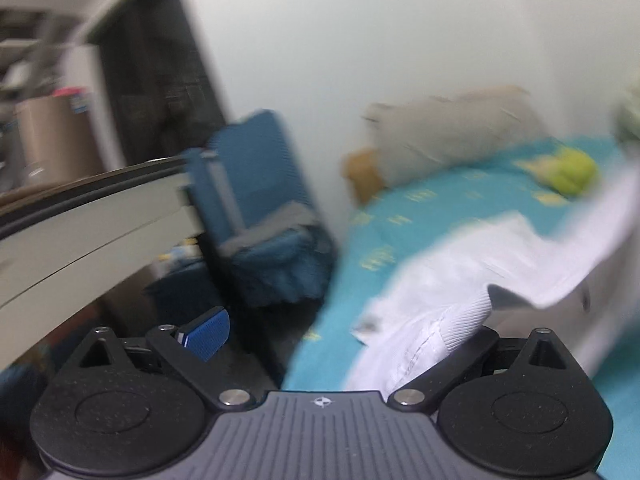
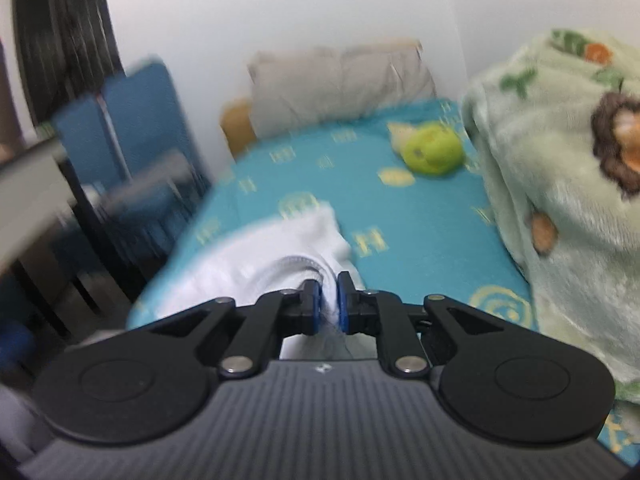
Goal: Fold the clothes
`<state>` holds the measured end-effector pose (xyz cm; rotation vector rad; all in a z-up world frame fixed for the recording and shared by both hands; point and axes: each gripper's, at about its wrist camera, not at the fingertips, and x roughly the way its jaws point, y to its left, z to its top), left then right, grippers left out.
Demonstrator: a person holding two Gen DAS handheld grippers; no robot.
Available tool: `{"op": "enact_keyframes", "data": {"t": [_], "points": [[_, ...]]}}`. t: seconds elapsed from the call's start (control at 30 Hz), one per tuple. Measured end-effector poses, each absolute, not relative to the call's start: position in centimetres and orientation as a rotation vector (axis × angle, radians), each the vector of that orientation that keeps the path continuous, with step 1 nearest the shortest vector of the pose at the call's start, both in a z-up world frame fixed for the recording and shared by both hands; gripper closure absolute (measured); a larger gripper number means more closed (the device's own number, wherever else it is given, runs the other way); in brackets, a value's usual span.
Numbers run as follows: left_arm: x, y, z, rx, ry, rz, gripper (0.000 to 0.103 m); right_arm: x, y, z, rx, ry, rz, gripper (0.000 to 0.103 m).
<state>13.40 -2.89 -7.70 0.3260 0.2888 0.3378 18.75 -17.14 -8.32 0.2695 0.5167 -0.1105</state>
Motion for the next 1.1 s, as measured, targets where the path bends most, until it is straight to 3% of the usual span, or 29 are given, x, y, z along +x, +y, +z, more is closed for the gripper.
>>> {"op": "enact_keyframes", "data": {"t": [0.03, 0.1, 0.27, 0.4, 0.53, 0.7, 0.9, 1.1], "points": [[13.4, -2.0, -7.1, 0.282, 0.274, 0.37, 0.001, 19.3, -17.0, -9.0, 0.232, 0.561, -0.136, 0.081], [13.4, -0.3, -5.8, 0.185, 0.255, 0.42, 0.001, 20.4, -16.6, -10.7, 0.164, 0.647, -0.151, 0.046], [12.7, 2.7, -2.9, 0.016, 0.219, 0.446, 0.0, 20.5, -16.0, -11.8, 0.102, 0.7, -0.178, 0.029], [12.0, 3.8, 0.3, -0.043, 0.181, 0.425, 0.0, 18.6, -17.1, -7.0, 0.123, 0.512, -0.279, 0.029], [10.3, 3.4, 6.4, -0.046, 0.036, 0.391, 0.0, 16.2, -18.1, 2.0, 0.146, 0.296, -0.302, 0.029], [7.3, 3.2, 18.3, -0.099, -0.151, 0.349, 0.0, 12.1, -18.5, 14.8, 0.121, 0.03, -0.3, 0.029], [0.5, 3.6, 33.9, -0.104, -0.317, 0.309, 0.0, 4.5, -19.1, 28.6, 0.131, -0.148, -0.242, 0.029], [-7.0, 3.3, 45.7, -0.053, -0.368, 0.315, 0.0, -3.8, -17.1, 38.0, 0.061, -0.28, -0.19, 0.029]]}}
